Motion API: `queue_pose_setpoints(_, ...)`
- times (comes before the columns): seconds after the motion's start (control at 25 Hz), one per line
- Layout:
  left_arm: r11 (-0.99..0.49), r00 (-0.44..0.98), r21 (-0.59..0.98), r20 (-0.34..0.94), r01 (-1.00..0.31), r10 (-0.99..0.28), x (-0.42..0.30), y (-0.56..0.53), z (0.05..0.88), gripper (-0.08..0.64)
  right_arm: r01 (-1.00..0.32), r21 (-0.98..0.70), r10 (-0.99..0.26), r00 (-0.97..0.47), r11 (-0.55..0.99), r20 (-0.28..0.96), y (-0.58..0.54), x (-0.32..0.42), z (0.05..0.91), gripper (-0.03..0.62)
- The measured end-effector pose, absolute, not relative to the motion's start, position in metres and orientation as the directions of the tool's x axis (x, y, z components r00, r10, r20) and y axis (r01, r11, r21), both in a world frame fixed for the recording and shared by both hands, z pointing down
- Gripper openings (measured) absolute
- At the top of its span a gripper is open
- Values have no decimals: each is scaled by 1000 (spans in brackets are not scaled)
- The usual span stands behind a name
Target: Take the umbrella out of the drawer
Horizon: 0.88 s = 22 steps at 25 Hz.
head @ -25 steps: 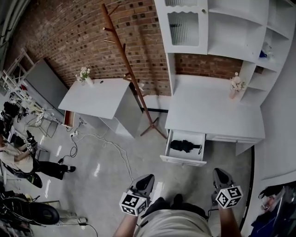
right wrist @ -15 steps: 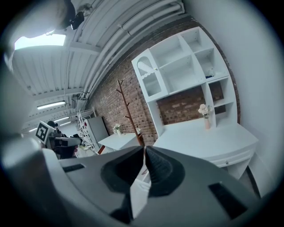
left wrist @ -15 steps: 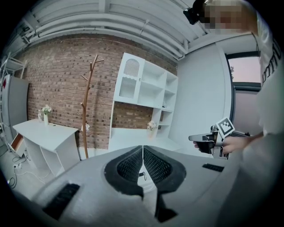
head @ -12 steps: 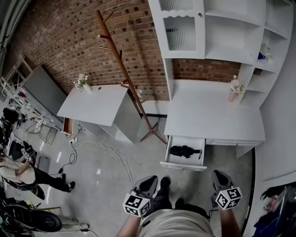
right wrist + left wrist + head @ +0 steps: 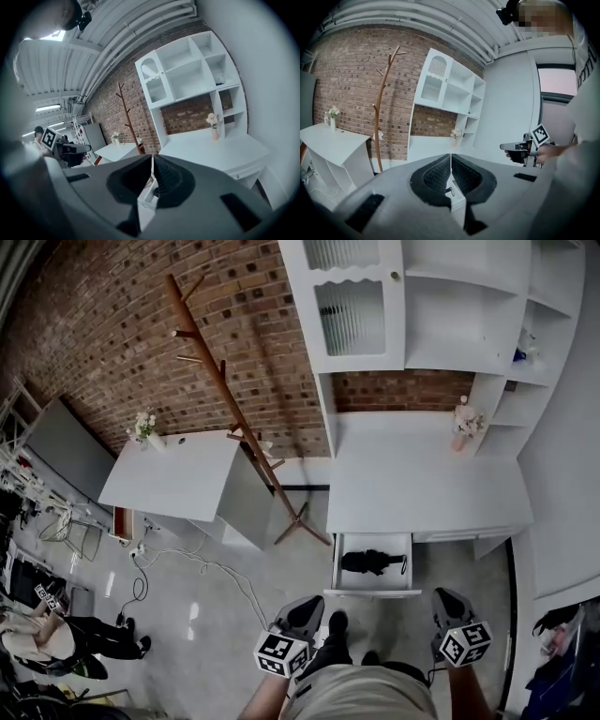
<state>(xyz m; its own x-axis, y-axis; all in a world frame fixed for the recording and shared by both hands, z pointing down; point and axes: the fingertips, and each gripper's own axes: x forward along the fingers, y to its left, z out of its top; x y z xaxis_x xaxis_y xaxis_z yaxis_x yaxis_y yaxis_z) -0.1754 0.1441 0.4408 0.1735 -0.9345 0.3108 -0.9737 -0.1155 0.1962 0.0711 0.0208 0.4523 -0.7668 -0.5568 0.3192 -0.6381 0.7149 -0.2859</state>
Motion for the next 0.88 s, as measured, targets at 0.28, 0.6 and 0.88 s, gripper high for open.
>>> queue_pose_setpoints(0.28, -185, 253, 223, 336, -957, -907, -214, 97, 450, 26, -676, -288, -581, -733, 678, 353, 6, 36, 458, 34)
queue_pose_setpoints(0.6, -307, 382, 249, 363, -919, -850, -237, 47, 466, 26, -729, -267, -620, -679, 630, 393, -3, 4, 468, 34)
queue_pose_setpoints(0.88, -404, 490, 284, 395, -870, -778, -238, 16, 490, 26, -795, -258, -676, -603, 549, 423, -13, -1, 473, 34)
